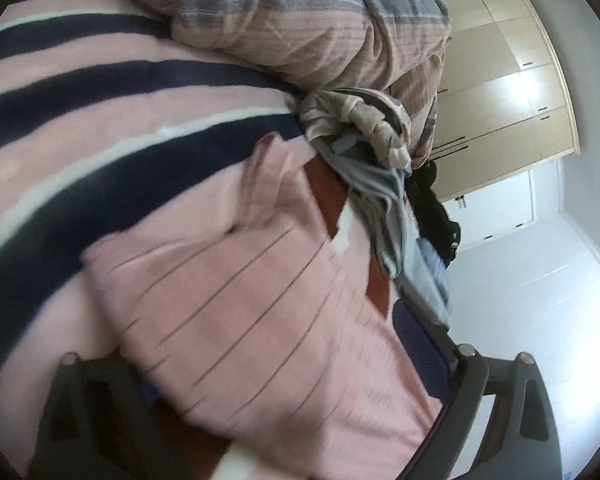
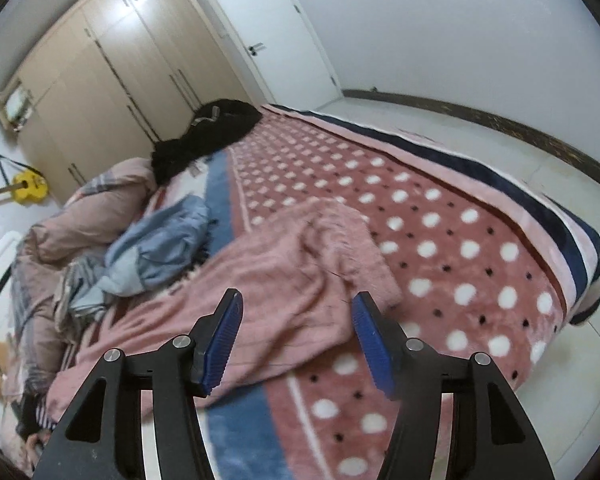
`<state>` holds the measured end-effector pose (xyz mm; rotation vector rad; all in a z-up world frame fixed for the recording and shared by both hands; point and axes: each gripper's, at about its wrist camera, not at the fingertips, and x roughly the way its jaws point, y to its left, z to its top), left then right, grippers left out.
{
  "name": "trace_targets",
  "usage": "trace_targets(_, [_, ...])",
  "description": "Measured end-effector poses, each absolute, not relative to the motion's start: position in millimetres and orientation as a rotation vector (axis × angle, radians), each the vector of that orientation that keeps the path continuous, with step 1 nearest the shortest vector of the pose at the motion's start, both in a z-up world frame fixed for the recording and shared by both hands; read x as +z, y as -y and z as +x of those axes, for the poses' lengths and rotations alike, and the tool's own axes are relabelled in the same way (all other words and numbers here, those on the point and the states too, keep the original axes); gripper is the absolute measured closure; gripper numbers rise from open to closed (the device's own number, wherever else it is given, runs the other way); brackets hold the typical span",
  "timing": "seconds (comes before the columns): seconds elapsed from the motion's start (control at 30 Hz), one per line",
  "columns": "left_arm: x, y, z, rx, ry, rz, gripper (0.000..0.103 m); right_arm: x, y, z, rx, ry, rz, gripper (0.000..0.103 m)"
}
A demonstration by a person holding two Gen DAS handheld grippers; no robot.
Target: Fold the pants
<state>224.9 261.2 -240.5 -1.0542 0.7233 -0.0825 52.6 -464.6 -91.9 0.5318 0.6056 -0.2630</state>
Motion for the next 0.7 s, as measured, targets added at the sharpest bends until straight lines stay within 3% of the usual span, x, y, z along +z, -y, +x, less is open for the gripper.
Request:
trace_targets(0.03, [-241,-259,233,-0.077,-0.737,-1.058,0.047,-88,462,54,-0.251,-0.599,0.533,0.049])
trace_targets(0.07, [-241,-258,238,-0.071,-0.754,-1.062,0.062,-84,459,55,-0.237,-0.593,0.539,0.049])
trace_targets(0.1, [-241,-257,245,-0.065,-0.777,-1.062,0.086,-82,457,57,-0.225,-0.59,0.544,0.049])
trace_targets(0.33, [-151,-188,253,-0.125,-0.674,-0.755,0.091,-74,456,56,-0.184,-0.569,0.558,0.049])
trace_targets(0.5, [-82,-67,254,-0.354,-0.649,-0.487,0.091,-70,467,48,-0.154,-0.54,0.579,0.049])
trace_targets(0.7, [-99,102,256,-0.565,-0.76,-0.232,0.091,-73,478,40,-0.129,-0.517,0.607,0.049])
